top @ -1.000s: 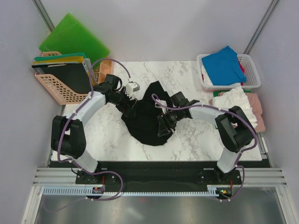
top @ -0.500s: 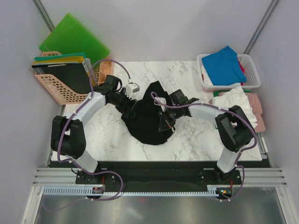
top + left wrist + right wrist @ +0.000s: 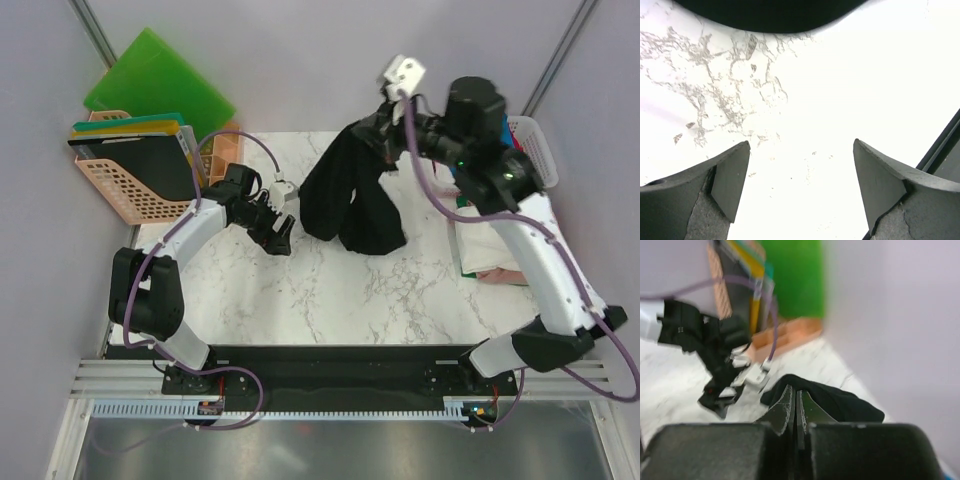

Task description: Fold and stack the t-shirts

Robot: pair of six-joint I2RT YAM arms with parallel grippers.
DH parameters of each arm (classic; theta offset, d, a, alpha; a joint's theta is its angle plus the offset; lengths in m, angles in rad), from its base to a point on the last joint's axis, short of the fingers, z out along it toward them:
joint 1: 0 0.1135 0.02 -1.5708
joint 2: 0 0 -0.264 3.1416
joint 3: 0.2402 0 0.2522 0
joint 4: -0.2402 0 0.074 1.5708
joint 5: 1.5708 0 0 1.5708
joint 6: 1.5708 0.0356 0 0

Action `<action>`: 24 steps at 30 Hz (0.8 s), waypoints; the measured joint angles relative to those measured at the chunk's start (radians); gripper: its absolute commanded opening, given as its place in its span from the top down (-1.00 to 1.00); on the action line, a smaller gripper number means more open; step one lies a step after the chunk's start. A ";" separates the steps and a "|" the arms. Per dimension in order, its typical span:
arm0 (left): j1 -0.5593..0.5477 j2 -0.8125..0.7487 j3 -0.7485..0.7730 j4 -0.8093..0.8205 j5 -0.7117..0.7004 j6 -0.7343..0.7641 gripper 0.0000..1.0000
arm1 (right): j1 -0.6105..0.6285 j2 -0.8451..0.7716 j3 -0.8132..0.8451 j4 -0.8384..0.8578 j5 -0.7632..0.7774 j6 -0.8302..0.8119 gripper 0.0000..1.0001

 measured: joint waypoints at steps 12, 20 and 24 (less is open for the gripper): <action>-0.002 0.000 -0.014 0.001 0.003 0.000 -0.80 | -0.005 -0.145 0.397 -0.026 0.167 -0.073 1.00; -0.008 0.000 -0.015 0.001 0.003 0.000 -0.80 | -0.005 -0.033 0.401 -0.058 0.187 -0.077 1.00; -0.007 0.000 -0.017 0.001 0.003 0.000 -0.81 | -0.018 0.074 0.389 -0.049 0.191 -0.080 1.00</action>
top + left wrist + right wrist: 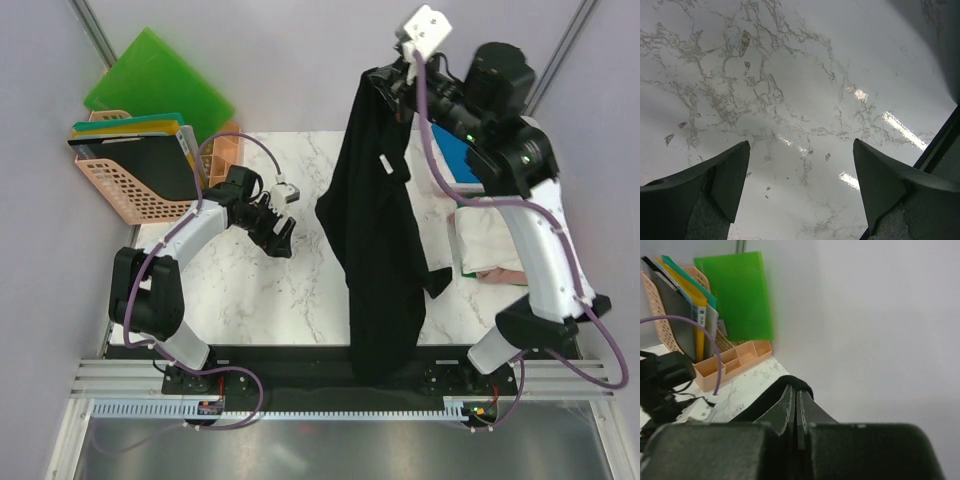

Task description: Fold and stack the t-shirts

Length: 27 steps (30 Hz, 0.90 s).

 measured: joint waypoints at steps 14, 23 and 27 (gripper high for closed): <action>-0.005 -0.027 -0.030 0.001 0.008 0.000 -0.80 | -0.212 0.372 -0.061 0.141 0.104 0.046 -0.78; -0.040 -0.015 -0.030 0.002 0.008 0.000 -0.79 | -0.213 -0.126 -0.435 0.109 0.044 0.011 -0.79; -0.054 -0.004 -0.030 0.001 0.008 0.000 -0.80 | -0.212 -0.327 -0.659 0.063 -0.066 0.016 -0.77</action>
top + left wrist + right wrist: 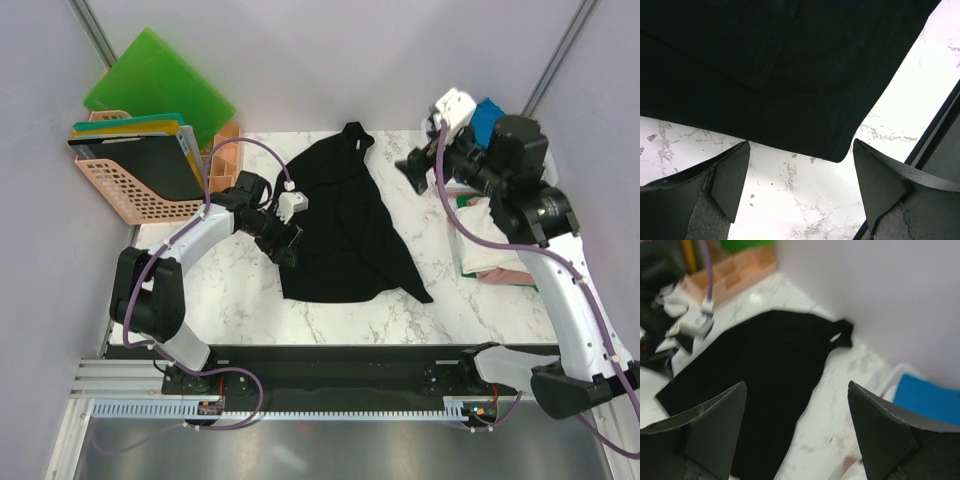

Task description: Fold and stack the t-shirts

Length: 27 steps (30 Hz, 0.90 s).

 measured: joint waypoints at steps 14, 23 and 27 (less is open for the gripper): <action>-0.005 0.004 0.001 0.000 -0.001 0.000 -0.80 | 0.039 -0.012 -0.689 -0.135 -0.066 0.014 -0.70; -0.005 0.004 0.001 0.000 -0.004 0.000 -0.79 | 0.126 0.165 -0.689 0.003 0.003 0.025 -0.63; -0.005 0.003 0.000 0.000 -0.005 0.000 -0.79 | 0.163 0.261 -0.689 0.064 0.014 0.046 -0.60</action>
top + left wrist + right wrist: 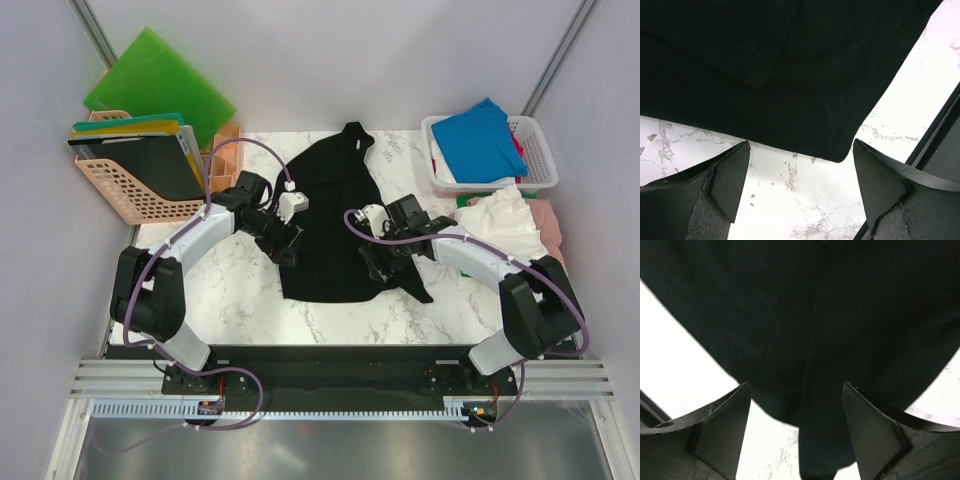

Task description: Fold and stack the t-shirts

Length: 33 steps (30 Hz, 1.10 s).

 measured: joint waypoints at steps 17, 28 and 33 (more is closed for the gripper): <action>0.000 -0.027 -0.005 0.001 -0.014 0.000 -0.80 | 0.002 0.117 0.027 0.135 0.095 0.042 0.69; 0.000 -0.027 -0.009 0.002 -0.014 0.000 -0.79 | 0.003 0.086 0.027 0.136 0.091 0.057 0.00; 0.000 -0.027 -0.010 0.002 -0.014 0.000 -0.80 | 0.021 0.060 0.032 0.129 0.077 0.051 -0.10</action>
